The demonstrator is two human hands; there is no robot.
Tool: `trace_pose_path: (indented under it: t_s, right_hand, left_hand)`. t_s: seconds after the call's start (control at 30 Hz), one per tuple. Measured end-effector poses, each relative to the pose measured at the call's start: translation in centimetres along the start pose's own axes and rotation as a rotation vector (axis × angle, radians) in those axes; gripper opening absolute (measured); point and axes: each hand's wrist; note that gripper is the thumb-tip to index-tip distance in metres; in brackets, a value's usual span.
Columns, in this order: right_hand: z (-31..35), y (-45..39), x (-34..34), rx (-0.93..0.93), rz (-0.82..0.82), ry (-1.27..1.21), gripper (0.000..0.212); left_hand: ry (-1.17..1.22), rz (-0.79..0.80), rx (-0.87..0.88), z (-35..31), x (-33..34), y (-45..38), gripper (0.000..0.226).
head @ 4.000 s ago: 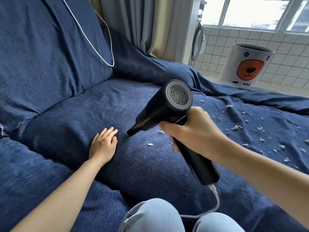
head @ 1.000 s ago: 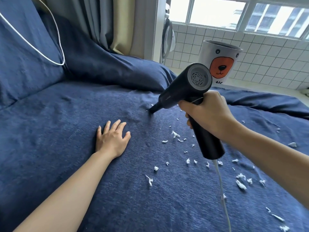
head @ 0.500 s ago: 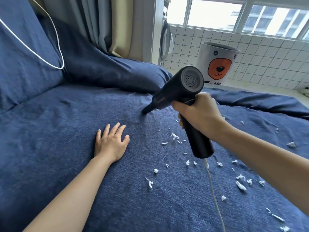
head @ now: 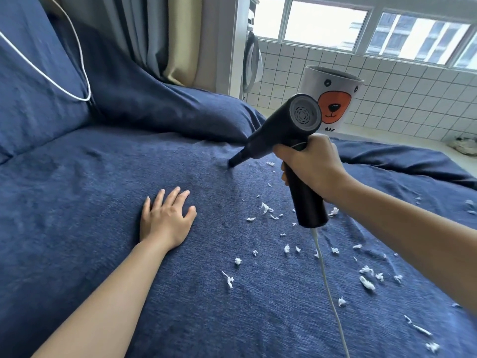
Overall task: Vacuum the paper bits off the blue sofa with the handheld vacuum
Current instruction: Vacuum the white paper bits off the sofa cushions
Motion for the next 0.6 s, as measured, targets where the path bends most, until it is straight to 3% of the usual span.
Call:
trace_pose_path:
  t_s: [0.6]
  right_hand:
    - [-2.4, -0.9, -2.4, -0.010, -0.097, 0.088, 0.021]
  left_hand:
    - [-0.007, -0.027, 0.007, 0.2, 0.0, 0.1, 0.055]
Point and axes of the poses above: each hand's wrist, its own y-axis away from the middle knuckle, its own x-axis out of the palm, z = x × y, and after that the axes turned 6 degrees about -z, right-handed
